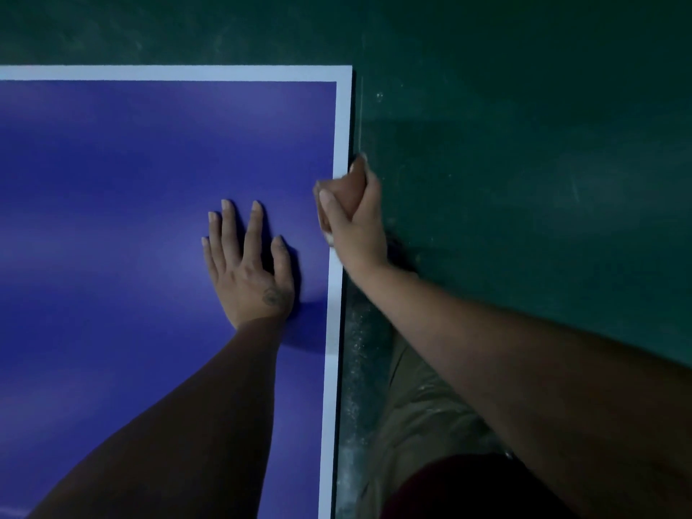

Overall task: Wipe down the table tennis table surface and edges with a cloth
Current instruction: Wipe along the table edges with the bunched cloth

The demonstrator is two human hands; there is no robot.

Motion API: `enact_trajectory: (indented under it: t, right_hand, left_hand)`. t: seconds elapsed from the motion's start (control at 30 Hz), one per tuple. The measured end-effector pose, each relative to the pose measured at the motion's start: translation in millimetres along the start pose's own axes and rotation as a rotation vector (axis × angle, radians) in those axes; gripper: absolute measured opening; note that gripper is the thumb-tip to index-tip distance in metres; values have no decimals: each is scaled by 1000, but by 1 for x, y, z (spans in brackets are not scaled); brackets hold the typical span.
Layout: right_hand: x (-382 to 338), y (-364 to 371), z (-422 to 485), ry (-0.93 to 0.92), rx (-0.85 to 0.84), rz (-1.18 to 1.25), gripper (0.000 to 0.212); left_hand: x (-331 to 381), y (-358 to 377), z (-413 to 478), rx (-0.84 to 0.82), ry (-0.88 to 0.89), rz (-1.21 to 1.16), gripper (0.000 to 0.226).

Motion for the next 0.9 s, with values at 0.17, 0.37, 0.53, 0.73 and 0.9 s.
enact_trajectory:
  t: [0.17, 0.37, 0.53, 0.73, 0.9]
  right_hand:
    - [20, 5, -31, 225, -70, 68, 85]
    - [-17, 12, 67, 265, 15, 148, 63]
    - [-30, 7, 77, 88, 36, 26, 90]
    - [1, -4, 30, 209, -113, -69, 93]
    - [-22, 2, 96, 270, -93, -31, 75]
  left_hand:
    - [-1, 0, 0, -22, -11, -8, 53]
    - [-4, 3, -1, -43, -13, 19, 54]
    - [-7, 4, -2, -78, -31, 44, 55]
    - [1, 4, 6, -148, -85, 77, 56]
    - [21, 12, 77, 22, -411, -52, 54]
Point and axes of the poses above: each hand's wrist, its own z-axis towards the middle knuckle, its own y-axis out of the palm, x = y × z, the point moved 5 cm from there along z, towards the middle knuckle, and after that the axes turned 10 degrees about -y, right-handed, at the moved point
